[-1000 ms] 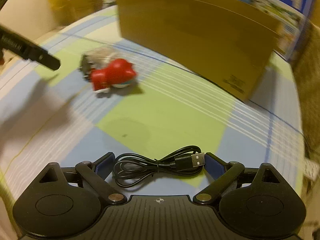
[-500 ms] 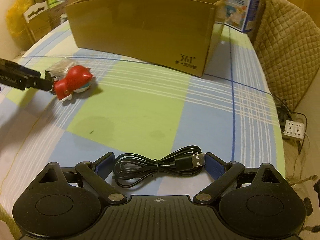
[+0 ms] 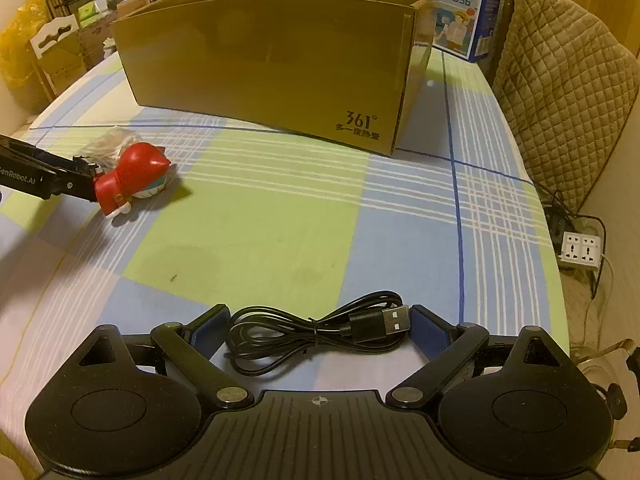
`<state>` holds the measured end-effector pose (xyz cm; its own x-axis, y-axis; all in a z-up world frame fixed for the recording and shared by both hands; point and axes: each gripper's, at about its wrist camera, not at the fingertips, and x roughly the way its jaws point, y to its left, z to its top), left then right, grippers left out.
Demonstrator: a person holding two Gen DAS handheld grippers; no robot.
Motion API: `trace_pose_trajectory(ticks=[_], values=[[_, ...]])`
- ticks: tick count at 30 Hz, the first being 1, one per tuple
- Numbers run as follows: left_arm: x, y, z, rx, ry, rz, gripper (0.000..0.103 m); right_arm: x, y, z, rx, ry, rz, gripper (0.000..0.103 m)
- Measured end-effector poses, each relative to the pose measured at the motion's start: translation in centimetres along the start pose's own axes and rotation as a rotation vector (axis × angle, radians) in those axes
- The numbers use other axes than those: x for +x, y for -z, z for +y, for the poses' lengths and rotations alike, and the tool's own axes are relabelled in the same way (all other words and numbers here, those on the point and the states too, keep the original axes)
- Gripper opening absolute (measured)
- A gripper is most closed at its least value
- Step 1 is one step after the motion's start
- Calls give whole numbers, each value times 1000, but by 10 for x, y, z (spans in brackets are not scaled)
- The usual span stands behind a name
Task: Organize objects
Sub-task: 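Grasp the black toy car with the left tool while the right tool holds the cable, then carry the toy car with the left tool while the right tool carries the cable to the box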
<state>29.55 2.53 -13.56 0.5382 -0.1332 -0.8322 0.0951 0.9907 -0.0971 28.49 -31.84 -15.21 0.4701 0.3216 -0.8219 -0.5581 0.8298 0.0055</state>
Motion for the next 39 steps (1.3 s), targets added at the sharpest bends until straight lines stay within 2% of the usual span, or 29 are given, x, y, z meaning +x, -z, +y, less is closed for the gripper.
trace_pose_trajectory(ticks=[8,12,30,39], values=[[5,-4,-4,-8,-17,6,71,0,0,0,-1,1,0,92],[3,-5,-3,-7,-23,2,63,1,-1,0,-3,0,-1,92],[-6,-2,-5,2,-25,10,64,0,-1,3,-10,-9,2,91],[-23,-1,-7,-11,-24,-2,64,-8,-10,14,-33,-41,-33,91]])
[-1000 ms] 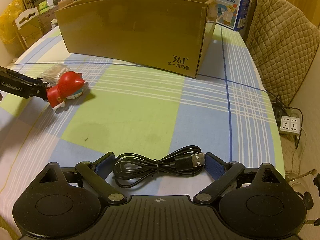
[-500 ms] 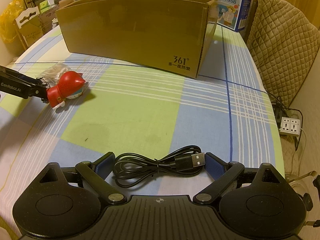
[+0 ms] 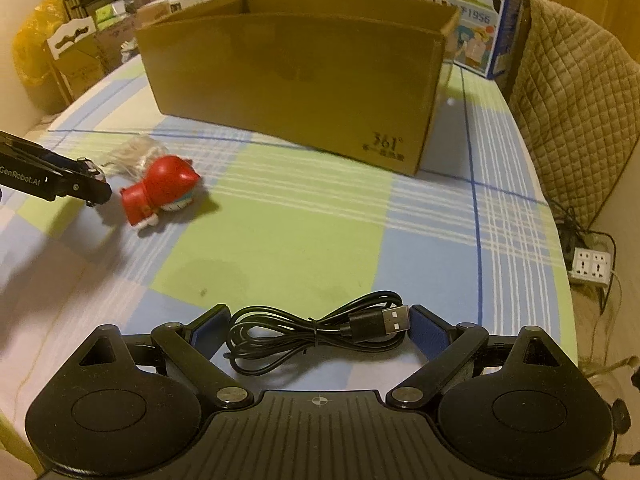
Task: Organize objects
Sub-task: 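Carry the toy car with the left tool while the right tool carries the cable to the box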
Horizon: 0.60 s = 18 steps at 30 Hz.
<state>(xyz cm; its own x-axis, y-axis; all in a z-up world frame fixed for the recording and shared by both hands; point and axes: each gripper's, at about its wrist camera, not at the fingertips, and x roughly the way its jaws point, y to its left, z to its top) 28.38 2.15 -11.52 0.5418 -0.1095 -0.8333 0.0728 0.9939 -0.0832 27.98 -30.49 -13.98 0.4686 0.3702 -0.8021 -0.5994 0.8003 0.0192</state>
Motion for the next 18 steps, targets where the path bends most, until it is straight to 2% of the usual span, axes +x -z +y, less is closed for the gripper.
trace_pose_trajectory(ticks=[18], values=[[-49,-29,-8,-8,13,-102,64,-41,-50,24,-70,-75,-176,91]])
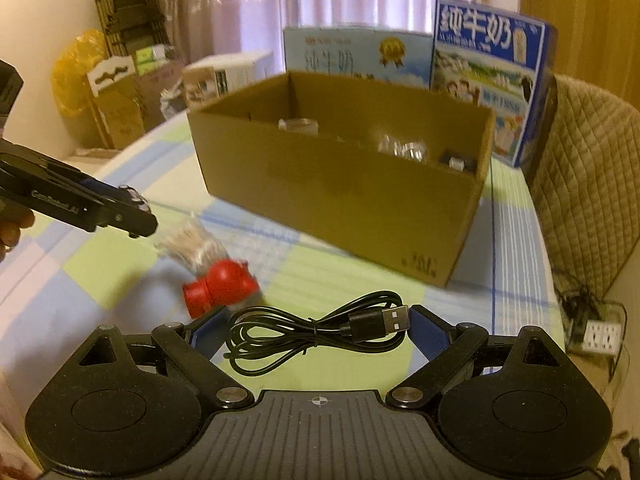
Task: Organize objects
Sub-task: 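Carry the toy car with the left tool while the right tool carries the cable to the box, then lower the toy car into the box with the left tool while the right tool releases the cable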
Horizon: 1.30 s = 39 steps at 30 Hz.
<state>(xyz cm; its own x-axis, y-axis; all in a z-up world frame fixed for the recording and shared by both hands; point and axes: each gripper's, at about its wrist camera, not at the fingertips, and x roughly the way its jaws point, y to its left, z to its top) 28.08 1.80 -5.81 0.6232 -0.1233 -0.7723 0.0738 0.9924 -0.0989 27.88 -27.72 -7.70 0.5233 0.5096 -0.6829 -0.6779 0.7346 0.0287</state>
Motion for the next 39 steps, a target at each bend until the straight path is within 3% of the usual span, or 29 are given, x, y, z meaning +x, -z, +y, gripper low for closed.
trace_pose_trajectory(ticks=[22,30,39], values=[[-1,-84,0,24,-48,-113,64,13,-96,-27,-91,11,-188,91],[17,-119,6,5,-60,-117,64,40,-123,-40,-86,2,-188,91],[48,-144,13,-10,-85,-71,64,74,-139,-61,-76,9,-140,91]])
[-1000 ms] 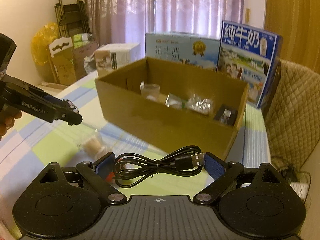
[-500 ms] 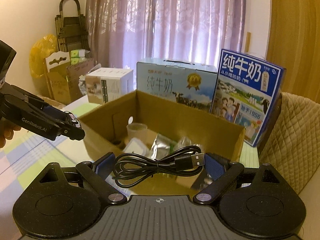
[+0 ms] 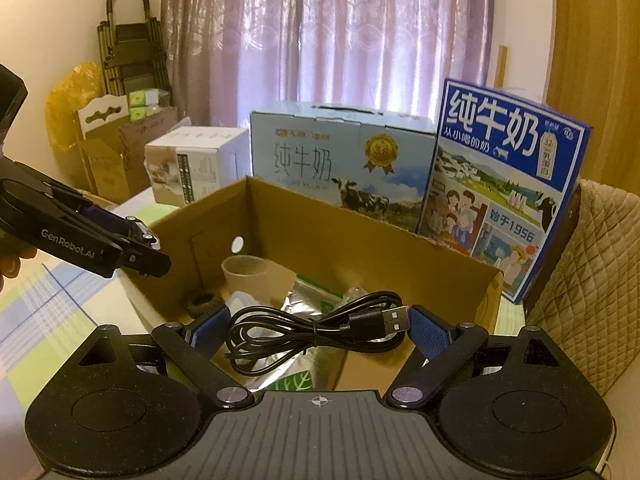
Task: Organize objects
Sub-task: 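Lower the toy car into the box with the left tool while the right tool releases the cable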
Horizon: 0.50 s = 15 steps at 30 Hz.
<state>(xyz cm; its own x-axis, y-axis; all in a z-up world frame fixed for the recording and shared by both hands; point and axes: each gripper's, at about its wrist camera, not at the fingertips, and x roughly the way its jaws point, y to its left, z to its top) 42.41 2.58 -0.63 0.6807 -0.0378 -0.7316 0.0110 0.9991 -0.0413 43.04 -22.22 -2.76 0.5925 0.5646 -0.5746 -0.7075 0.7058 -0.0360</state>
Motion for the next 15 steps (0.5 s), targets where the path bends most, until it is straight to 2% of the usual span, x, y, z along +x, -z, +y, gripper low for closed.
trace_pose_trajectory(ticks=[15], values=[[42,-9,3,9,-12,72,64,45,0,-26,80,-22,87,91]])
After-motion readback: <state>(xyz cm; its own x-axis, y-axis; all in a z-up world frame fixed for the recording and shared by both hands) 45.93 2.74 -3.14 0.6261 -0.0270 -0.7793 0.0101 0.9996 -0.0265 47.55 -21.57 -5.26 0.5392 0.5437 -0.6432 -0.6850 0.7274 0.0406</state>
